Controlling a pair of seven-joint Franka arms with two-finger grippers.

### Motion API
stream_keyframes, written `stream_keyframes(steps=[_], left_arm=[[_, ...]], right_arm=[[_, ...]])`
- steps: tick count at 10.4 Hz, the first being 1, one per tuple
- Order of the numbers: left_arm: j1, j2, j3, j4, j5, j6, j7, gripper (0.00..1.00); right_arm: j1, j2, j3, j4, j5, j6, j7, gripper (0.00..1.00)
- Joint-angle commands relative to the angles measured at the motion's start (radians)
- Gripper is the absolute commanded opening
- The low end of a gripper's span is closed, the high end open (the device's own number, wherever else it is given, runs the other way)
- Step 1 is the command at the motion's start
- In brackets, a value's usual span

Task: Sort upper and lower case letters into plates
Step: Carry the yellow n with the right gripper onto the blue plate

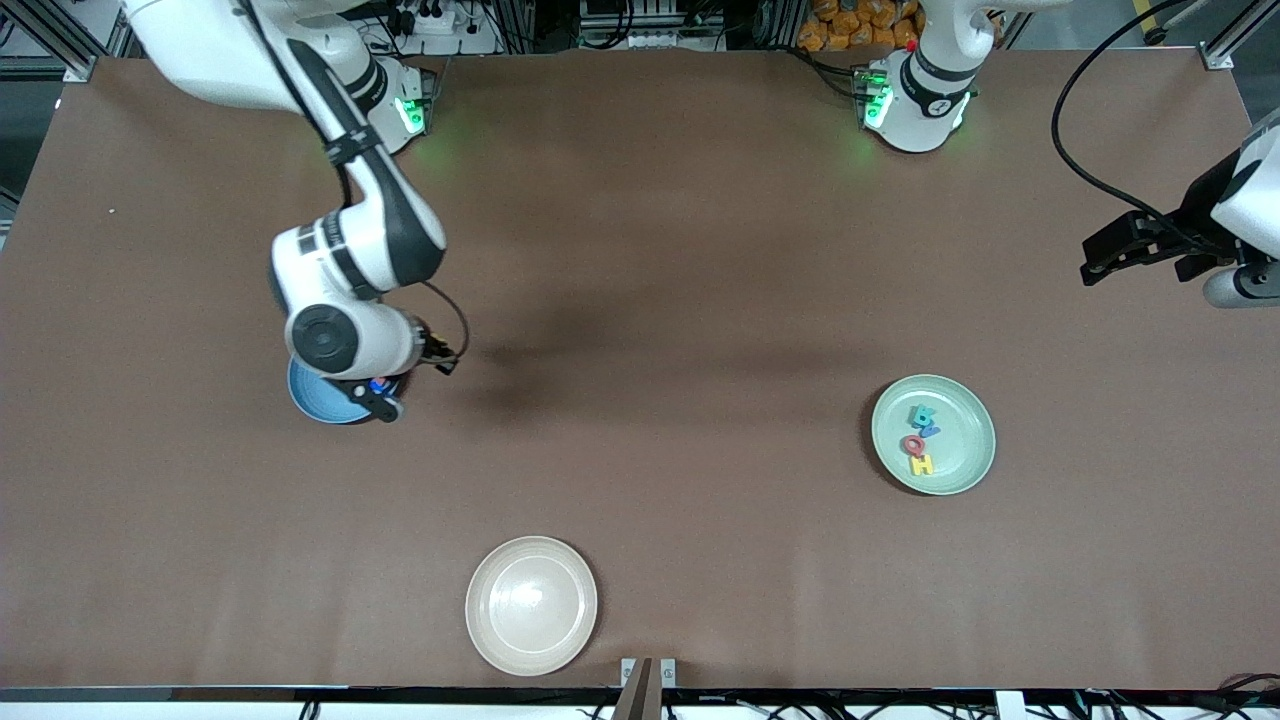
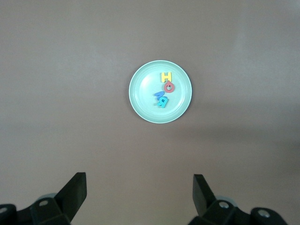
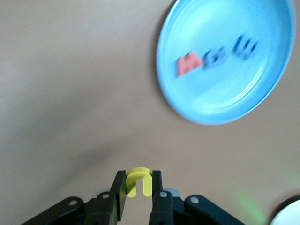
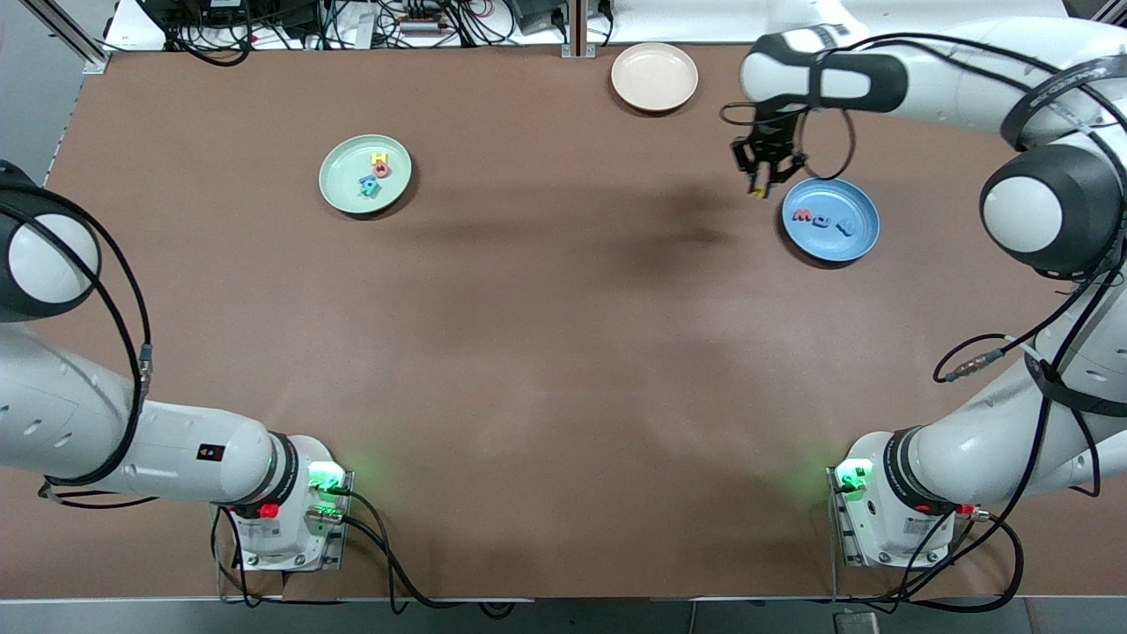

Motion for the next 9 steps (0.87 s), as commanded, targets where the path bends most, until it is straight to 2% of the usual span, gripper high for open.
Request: stream_keyframes(steps=[1, 4, 5, 6, 7, 8, 9], left_arm=[[-0.007, -0.016, -0.004, -0.008, 0.029, 0.018, 0.019, 1.0], [-0.007, -0.018, -0.004, -0.009, 0.027, 0.031, 0.049, 1.0], [-0.007, -0.018, -0.004, -0.011, 0.026, 0.031, 0.049, 1.0], [-0.007, -0.018, -0.003, -0.017, 0.026, 0.031, 0.05, 1.0], [-0.007, -0.019, -0.003, -0.02, 0.026, 0.031, 0.05, 1.0], [-0.006, -0.025, -0.003, -0.029, 0.026, 0.033, 0.05, 1.0], [-0.006, -0.028, -0.001, -0.038, 0.021, 0.039, 0.05, 1.0]], right_arm=[[-0.008, -0.028, -0.106, -0.058, 0.016, -0.008, -0.266, 0.0], [-0.008, -0.019, -0.189, -0.105, 0.003, 0.04, -0.454, 0.0], [-0.008, -0.019, -0.221, -0.129, 0.003, 0.077, -0.519, 0.05], [-0.008, -0.019, -0.227, -0.135, 0.003, 0.084, -0.54, 0.22], [-0.006, -0.019, -0.227, -0.132, 0.003, 0.081, -0.539, 0.75], [-0.005, -0.026, -0.227, -0.128, 0.003, 0.076, -0.541, 1.0], [0.003, -0.048, -0.224, -0.117, 0.003, 0.067, -0.541, 1.0]])
